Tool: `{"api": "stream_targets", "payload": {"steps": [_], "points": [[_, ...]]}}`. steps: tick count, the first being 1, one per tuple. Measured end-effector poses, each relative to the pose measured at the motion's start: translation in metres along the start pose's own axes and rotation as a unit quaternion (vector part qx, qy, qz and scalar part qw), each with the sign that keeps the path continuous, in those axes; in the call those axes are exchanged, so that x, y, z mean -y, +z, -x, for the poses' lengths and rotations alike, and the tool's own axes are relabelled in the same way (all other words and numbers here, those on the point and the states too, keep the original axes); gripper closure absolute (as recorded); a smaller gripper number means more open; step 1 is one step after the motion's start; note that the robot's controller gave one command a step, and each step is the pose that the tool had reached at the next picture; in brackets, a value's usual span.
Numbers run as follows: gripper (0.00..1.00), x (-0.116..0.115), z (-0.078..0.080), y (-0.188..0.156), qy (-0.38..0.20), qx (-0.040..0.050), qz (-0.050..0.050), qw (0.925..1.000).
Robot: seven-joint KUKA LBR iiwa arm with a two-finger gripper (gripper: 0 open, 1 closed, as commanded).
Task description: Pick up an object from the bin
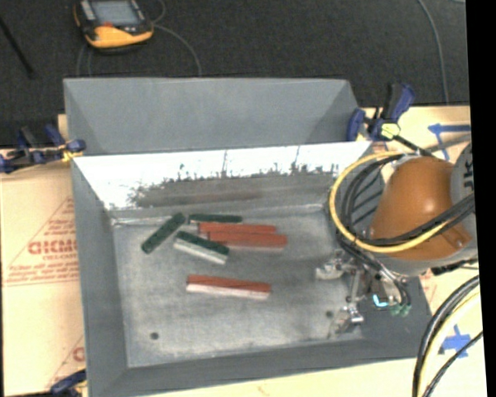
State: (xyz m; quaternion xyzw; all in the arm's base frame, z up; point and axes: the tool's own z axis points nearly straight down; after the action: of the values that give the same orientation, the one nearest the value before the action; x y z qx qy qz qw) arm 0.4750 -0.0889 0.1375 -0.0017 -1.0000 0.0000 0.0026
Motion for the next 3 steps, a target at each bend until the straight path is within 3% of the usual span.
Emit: {"api": "stream_targets", "payload": {"steps": [1,2,3], "points": [[0.00,0.000,0.002,-0.004,-0.002,0.0038,-0.001,1.0000],[0.00,-0.049,0.024,0.038,-0.001,0.0065,-0.001,1.0000],[1.00,-0.086,0.056,0.056,-0.043,-0.0036,0.000,0.9991]]}}
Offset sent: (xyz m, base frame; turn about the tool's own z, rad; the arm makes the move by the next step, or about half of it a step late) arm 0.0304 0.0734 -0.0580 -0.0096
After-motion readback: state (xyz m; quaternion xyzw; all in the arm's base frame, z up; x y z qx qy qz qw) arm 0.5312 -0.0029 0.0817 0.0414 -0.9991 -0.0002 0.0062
